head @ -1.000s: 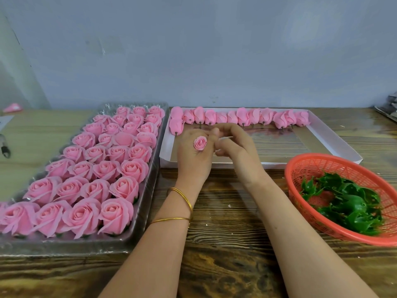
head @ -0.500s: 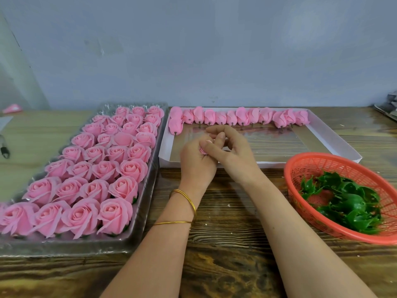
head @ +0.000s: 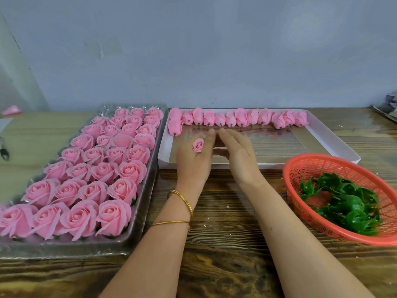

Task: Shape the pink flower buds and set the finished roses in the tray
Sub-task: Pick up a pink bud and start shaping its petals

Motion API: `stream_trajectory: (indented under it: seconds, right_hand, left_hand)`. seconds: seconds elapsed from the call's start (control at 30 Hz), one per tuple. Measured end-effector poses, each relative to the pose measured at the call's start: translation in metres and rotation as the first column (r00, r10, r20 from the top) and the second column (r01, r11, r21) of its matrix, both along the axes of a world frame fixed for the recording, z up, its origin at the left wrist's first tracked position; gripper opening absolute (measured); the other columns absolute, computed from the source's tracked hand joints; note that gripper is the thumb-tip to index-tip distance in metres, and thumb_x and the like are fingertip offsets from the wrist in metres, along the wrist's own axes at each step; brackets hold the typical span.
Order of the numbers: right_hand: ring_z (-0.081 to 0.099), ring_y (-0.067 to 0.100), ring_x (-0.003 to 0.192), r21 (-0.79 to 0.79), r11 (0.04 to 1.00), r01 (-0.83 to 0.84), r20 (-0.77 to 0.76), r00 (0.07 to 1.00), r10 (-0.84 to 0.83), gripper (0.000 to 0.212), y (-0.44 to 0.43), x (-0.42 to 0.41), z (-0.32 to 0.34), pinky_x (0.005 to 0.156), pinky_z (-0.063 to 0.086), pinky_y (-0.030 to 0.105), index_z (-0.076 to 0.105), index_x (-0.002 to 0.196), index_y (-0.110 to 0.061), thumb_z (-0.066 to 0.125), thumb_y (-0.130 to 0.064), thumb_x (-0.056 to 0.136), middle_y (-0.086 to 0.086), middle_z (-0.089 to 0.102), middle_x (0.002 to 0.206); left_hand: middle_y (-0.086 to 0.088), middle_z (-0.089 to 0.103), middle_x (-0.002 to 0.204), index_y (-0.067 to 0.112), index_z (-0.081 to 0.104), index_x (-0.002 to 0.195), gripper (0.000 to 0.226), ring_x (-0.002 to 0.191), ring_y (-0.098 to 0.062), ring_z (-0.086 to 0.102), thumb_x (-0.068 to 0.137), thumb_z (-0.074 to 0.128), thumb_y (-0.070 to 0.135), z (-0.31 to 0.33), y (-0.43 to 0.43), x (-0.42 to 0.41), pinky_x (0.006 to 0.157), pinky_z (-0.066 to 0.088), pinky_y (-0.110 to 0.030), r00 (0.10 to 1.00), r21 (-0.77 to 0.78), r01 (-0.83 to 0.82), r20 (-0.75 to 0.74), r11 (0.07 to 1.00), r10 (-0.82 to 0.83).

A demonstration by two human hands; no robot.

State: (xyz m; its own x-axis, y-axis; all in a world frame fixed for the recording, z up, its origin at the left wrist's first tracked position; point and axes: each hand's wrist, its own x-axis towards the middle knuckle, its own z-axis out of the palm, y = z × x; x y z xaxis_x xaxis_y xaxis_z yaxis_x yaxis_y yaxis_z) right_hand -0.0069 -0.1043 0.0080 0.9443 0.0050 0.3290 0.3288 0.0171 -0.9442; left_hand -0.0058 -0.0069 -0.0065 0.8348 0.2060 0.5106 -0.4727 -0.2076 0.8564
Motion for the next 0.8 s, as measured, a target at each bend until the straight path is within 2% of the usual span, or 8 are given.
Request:
stream_trajectory:
  seconds: [0.1, 0.2, 0.3, 0.43, 0.57, 0.63, 0.7, 0.8]
  right_hand:
    - [0.065, 0.029, 0.091, -0.055, 0.998, 0.023, -0.003, 1.0, -0.023, 0.021, 0.0, 0.001, 0.0, 0.086, 0.055, 0.043, 0.068, 0.087, -0.005, 0.047, -0.006, 0.086, 0.013, 0.069, 0.088]
    - [0.064, 0.016, 0.083, -0.17, 0.985, -0.018, 0.023, 0.999, 0.022, 0.025, 0.0, 0.001, -0.003, 0.077, 0.053, 0.031, 0.066, 0.086, -0.014, 0.054, 0.003, 0.071, 0.001, 0.068, 0.083]
    - [0.059, 0.009, 0.073, -0.224, 0.967, -0.122, 0.019, 0.991, 0.13, 0.028, 0.002, 0.001, -0.007, 0.066, 0.047, 0.021, 0.065, 0.09, -0.01, 0.062, -0.005, 0.063, -0.003, 0.064, 0.081]
    - [0.057, 0.014, 0.076, -0.25, 0.957, -0.149, 0.027, 0.987, 0.161, 0.038, 0.005, 0.002, -0.013, 0.066, 0.048, 0.027, 0.061, 0.099, -0.003, 0.072, -0.004, 0.063, -0.003, 0.06, 0.085]
    - [0.061, 0.014, 0.078, -0.253, 0.963, -0.093, 0.032, 0.994, 0.104, 0.032, 0.007, 0.001, -0.014, 0.064, 0.049, 0.024, 0.058, 0.09, -0.018, 0.073, -0.013, 0.063, -0.003, 0.062, 0.084]
    - [0.063, 0.018, 0.078, -0.262, 0.962, -0.073, 0.047, 0.995, 0.088, 0.028, 0.007, 0.002, -0.015, 0.064, 0.051, 0.027, 0.059, 0.088, -0.02, 0.072, -0.01, 0.066, 0.001, 0.065, 0.084]
    - [0.066, 0.028, 0.086, -0.242, 0.967, -0.081, 0.036, 0.995, 0.093, 0.03, 0.006, 0.003, -0.015, 0.072, 0.056, 0.038, 0.064, 0.097, -0.01, 0.07, 0.004, 0.071, 0.014, 0.069, 0.092]
    - [0.067, 0.022, 0.086, -0.224, 0.966, -0.125, 0.017, 0.991, 0.132, 0.033, 0.002, 0.002, -0.011, 0.077, 0.056, 0.033, 0.065, 0.104, -0.003, 0.068, 0.013, 0.075, 0.02, 0.07, 0.097]
  left_hand:
    - [0.014, 0.056, 0.062, 0.028, 0.054, 0.061, 0.037, 0.066, -0.001, 0.054, 0.098, 0.055, 0.03, 0.0, 0.001, 0.003, 0.064, 0.043, -0.015, 0.999, -0.065, -0.031, -0.022, 0.997, 0.03]
    - [0.0, 0.057, 0.07, 0.018, 0.056, 0.066, 0.035, 0.081, -0.019, 0.058, 0.096, 0.056, 0.036, 0.0, 0.002, 0.005, 0.078, 0.049, -0.034, 0.996, -0.175, -0.028, -0.089, 0.984, 0.013]
    - [-0.017, 0.057, 0.072, 0.012, 0.06, 0.068, 0.04, 0.076, -0.029, 0.061, 0.095, 0.056, 0.041, 0.002, 0.002, 0.004, 0.08, 0.051, -0.051, 0.991, -0.286, 0.019, -0.12, 0.958, -0.055]
    - [-0.012, 0.054, 0.067, 0.023, 0.053, 0.058, 0.043, 0.068, -0.024, 0.059, 0.093, 0.055, 0.047, 0.005, 0.0, 0.002, 0.065, 0.052, -0.04, 0.983, -0.38, 0.061, -0.139, 0.923, -0.122]
    - [0.006, 0.058, 0.056, 0.026, 0.056, 0.055, 0.045, 0.061, -0.009, 0.063, 0.082, 0.059, 0.062, 0.005, -0.001, 0.001, 0.057, 0.052, -0.023, 0.969, -0.388, 0.102, -0.168, 0.916, -0.179]
    - [0.003, 0.061, 0.06, 0.018, 0.061, 0.066, 0.045, 0.063, -0.01, 0.065, 0.079, 0.066, 0.06, 0.004, 0.0, 0.001, 0.056, 0.052, -0.022, 0.968, -0.399, 0.137, -0.141, 0.906, -0.209]
    - [-0.001, 0.067, 0.07, 0.003, 0.066, 0.085, 0.05, 0.071, -0.013, 0.069, 0.077, 0.071, 0.053, 0.004, 0.002, 0.002, 0.06, 0.053, -0.022, 0.969, -0.404, 0.159, -0.113, 0.901, -0.221]
    - [-0.006, 0.068, 0.079, -0.003, 0.066, 0.094, 0.054, 0.079, -0.017, 0.069, 0.075, 0.072, 0.047, 0.003, 0.003, 0.003, 0.064, 0.054, -0.025, 0.966, -0.401, 0.185, -0.091, 0.897, -0.241]
